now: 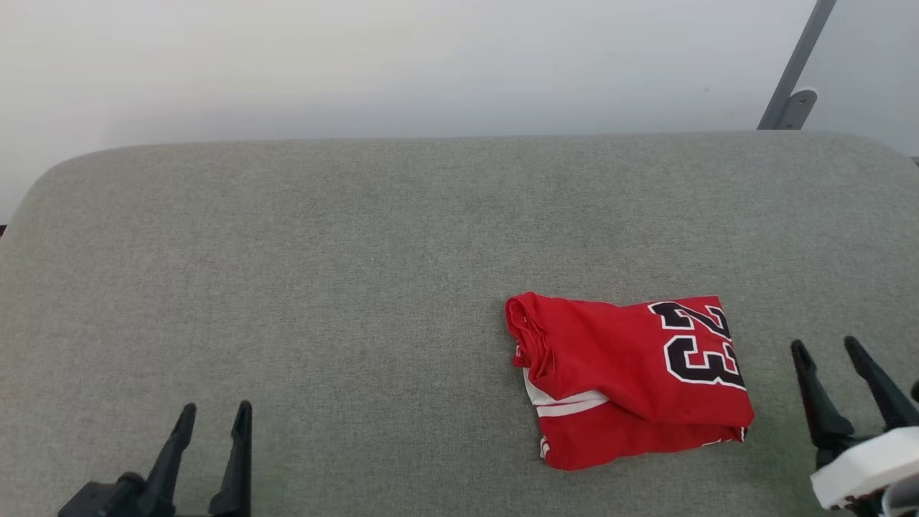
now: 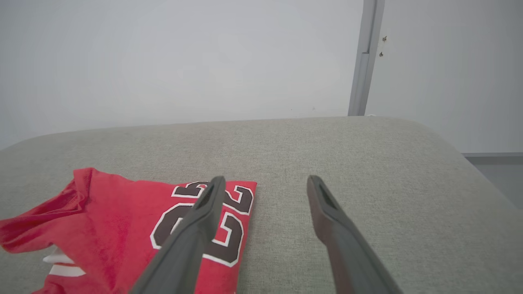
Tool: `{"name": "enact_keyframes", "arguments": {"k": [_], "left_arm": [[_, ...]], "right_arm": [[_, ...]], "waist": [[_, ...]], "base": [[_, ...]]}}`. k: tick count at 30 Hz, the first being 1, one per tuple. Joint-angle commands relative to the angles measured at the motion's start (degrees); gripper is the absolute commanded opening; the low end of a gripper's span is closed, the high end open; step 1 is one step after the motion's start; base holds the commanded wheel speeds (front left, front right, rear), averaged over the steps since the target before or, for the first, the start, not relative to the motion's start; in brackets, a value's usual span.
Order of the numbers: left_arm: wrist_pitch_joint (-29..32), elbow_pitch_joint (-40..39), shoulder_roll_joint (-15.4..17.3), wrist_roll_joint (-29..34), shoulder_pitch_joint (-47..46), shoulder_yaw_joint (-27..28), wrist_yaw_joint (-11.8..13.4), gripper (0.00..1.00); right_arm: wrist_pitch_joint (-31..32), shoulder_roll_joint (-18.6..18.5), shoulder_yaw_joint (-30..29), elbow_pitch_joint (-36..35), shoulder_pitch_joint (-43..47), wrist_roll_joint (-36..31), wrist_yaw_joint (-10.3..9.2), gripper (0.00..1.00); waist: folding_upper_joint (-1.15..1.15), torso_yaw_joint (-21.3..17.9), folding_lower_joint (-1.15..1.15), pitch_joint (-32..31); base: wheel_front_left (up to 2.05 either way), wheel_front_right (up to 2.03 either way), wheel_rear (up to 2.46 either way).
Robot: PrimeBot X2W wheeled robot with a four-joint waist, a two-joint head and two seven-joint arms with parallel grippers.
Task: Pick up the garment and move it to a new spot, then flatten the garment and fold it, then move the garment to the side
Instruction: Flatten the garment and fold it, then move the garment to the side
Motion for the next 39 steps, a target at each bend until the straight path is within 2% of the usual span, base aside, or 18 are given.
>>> {"name": "enact_keyframes", "arguments": {"k": [1,12,15,19,20,23,28,34,39], "left_arm": [[-0.27,-0.75,-0.09,0.44,0.67,0.52,-0.12,1.0],[-0.28,-2.49,-0.51,1.12,0.62,0.07,-0.12,1.0],[-0.27,-2.69,-0.73,0.82,-0.98,-0.71,-0.12,1.0],[-0.27,-2.12,-1.01,0.43,-2.64,-2.01,-0.12,1.0],[-0.27,-2.12,-1.01,0.43,-2.64,-2.01,-0.12,1.0],[-0.27,-1.58,-1.16,0.23,-4.82,-3.33,-0.12,1.0],[-0.27,-0.4,-1.51,-0.61,-9.3,-5.86,-0.12,1.0],[-0.28,0.86,-1.62,-2.15,-15.19,-8.14,-0.12,1.0],[-0.27,1.47,-0.92,-2.47,-18.4,-9.62,-0.12,1.0]], "right_arm": [[0.44,0.26,-0.75,-0.93,0.91,-0.54,-0.03,1.0],[5.77,2.4,-5.2,-7.1,3.76,-3.15,-0.03,1.0],[10.09,1.9,-5.12,-8.06,2.09,-3.6,-0.03,1.0],[18.66,-0.38,-2.95,-8.93,0.06,-3.95,-0.03,1.0],[18.66,-0.38,-2.95,-8.93,0.06,-3.95,-0.03,1.0],[27.39,-3.12,-0.55,-10.07,-1.67,-2.9,-0.02,1.0],[40.25,-7.46,-0.23,-13.19,-5.63,-1.49,-0.05,1.0],[54.18,-8.18,-1.58,-15.58,-8.08,-0.66,-0.05,1.0],[60.39,-6.89,-1.41,-17.21,-8.01,-1.05,-0.03,1.0]], "waist": [[0.0,0.07,0.0,0.09],[0.0,0.49,0.0,1.21],[0.0,0.85,0.0,2.45],[0.0,1.32,0.0,4.32],[0.0,1.32,0.0,4.32],[0.0,2.18,0.0,6.35],[0.0,3.99,0.0,10.35],[0.0,6.46,0.0,15.22],[0.0,6.93,0.0,17.55]], "base": [[0.0,0.0,0.0],[0.0,0.0,0.0],[0.0,0.0,0.0],[0.0,0.0,0.0],[0.0,0.0,0.0],[0.0,0.0,0.0],[0.0,0.0,0.0],[0.0,0.0,0.0],[0.0,0.0,0.0]]}}
